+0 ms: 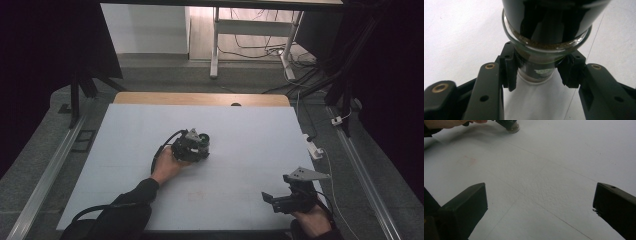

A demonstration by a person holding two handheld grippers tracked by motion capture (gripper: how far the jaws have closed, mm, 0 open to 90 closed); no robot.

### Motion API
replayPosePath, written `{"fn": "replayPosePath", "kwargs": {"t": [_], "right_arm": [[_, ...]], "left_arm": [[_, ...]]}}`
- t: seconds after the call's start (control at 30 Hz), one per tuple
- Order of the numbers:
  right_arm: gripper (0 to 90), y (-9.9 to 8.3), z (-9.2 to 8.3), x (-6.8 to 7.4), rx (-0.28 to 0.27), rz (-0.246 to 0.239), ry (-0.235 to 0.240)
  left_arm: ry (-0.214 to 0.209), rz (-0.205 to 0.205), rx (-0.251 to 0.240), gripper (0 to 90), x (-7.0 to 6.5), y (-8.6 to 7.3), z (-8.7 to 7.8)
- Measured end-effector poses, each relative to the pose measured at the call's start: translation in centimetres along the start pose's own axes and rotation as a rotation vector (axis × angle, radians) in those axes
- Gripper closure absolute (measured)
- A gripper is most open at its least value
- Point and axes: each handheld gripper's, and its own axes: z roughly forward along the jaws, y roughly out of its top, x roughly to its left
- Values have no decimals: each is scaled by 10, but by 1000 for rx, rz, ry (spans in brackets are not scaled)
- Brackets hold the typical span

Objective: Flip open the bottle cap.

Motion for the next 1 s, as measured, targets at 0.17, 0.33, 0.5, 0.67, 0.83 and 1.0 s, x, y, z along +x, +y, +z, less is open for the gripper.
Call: {"fn": "replayPosePath", "kwargs": {"t": [0.17, 0.33, 0.5, 0.67, 0.83, 1.0], "right_arm": [[0, 4, 1, 2, -9, -11, 42], [0, 9, 6, 7, -15, -22, 90], [0, 17, 12, 14, -12, -48, 99], [0, 25, 18, 19, -18, -80, 111], [0, 33, 24, 23, -32, -102, 118], [0, 41, 31, 25, -39, -111, 129]], "left_arm": [[-1, -2, -4, 538, 0, -1, 0], [1, -1, -6, 537, 0, -1, 0], [4, -3, -10, 537, -1, -1, 0], [6, -3, -8, 537, -1, -1, 0], [7, -2, -6, 538, -1, -1, 0], [7, -1, -5, 538, -1, -1, 0]]}}
